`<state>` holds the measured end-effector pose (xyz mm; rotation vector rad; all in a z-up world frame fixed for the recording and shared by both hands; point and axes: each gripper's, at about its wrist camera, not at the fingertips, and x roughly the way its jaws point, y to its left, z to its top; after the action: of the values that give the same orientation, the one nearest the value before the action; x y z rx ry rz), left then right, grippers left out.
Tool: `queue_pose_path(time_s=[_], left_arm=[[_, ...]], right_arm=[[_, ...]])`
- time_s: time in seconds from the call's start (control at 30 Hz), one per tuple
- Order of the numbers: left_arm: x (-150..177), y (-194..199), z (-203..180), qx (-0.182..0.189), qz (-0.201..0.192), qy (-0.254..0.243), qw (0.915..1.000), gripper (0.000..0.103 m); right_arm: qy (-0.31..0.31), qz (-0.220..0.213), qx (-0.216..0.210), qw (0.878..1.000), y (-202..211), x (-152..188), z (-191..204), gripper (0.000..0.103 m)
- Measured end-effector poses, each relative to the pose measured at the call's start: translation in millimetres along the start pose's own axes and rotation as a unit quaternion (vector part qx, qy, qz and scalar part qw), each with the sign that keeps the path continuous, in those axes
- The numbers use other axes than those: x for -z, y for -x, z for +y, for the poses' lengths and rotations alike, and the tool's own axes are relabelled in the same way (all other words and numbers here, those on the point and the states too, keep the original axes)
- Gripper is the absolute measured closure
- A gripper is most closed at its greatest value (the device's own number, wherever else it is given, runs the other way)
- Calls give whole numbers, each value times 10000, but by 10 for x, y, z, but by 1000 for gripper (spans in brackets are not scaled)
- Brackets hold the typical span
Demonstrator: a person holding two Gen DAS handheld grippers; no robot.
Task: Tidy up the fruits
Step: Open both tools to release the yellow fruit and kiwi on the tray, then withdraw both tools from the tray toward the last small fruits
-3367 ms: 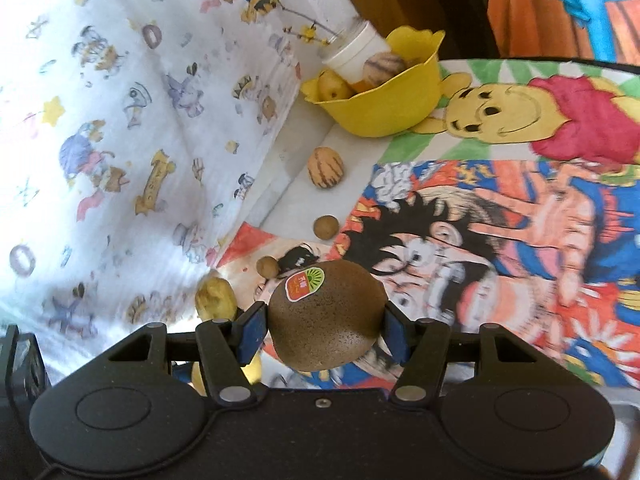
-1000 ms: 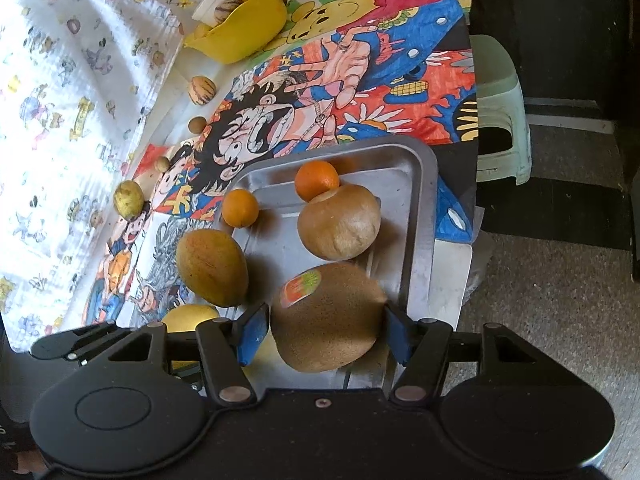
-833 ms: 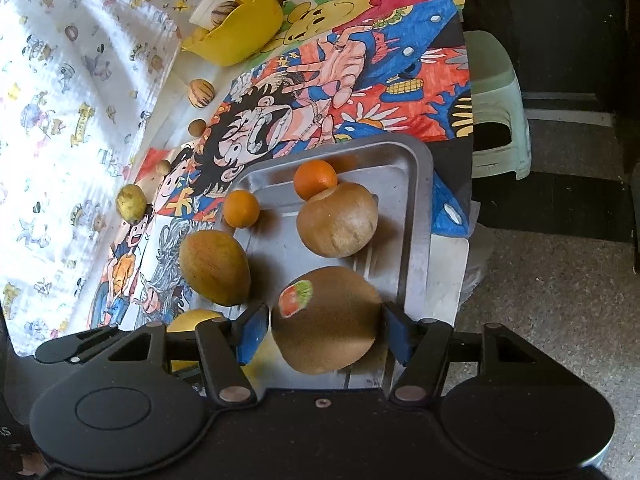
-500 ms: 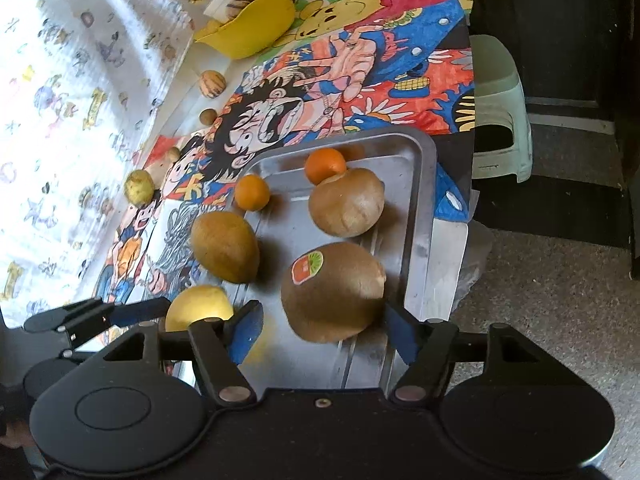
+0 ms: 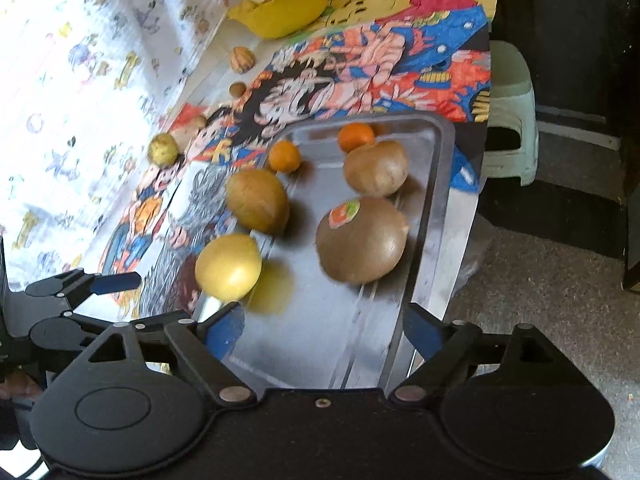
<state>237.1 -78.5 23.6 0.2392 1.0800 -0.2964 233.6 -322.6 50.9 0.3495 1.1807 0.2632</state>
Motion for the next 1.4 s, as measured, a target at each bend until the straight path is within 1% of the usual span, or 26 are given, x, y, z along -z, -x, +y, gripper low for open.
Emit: queue_pose_path(time_s=[0.1, 0.17, 0.3, 0.47, 0.53, 0.6, 0.8, 0.9, 1.2, 1.4], left_arm=[[105, 47, 80, -61, 134, 18, 9999, 3], [181, 66, 140, -79, 253, 55, 9996, 2], [319, 100, 256, -149, 463, 164, 9987, 2], [434, 121, 406, -352, 666, 339, 9966, 1], [459, 131, 462, -428, 714, 407, 9957, 1], [471, 136, 518, -480, 751, 482, 9949, 1], [476, 158, 636, -663, 844, 618, 9923, 1], [458, 177, 683, -751, 823, 649, 9917, 1], [356, 156, 885, -886, 852, 802, 9892, 1], [222, 103, 1097, -1066, 861, 895, 9865, 1]], right_arm=[[33, 212, 97, 9997, -11, 67, 74, 9], [-3, 436, 171, 9989, -37, 115, 106, 6], [-75, 999, 237, 9947, -126, 208, 175, 6], [128, 1667, 91, 9859, -241, 317, 342, 5], [224, 1861, -14, 9823, -288, 343, 419, 4], [315, 1966, -114, 9799, -334, 359, 506, 4], [478, 2003, -373, 9778, -386, 316, 687, 4], [509, 1915, -442, 9792, -403, 247, 746, 1], [456, 1620, -592, 9840, -439, -44, 879, 1], [434, 1488, -627, 9859, -533, -200, 1001, 1]])
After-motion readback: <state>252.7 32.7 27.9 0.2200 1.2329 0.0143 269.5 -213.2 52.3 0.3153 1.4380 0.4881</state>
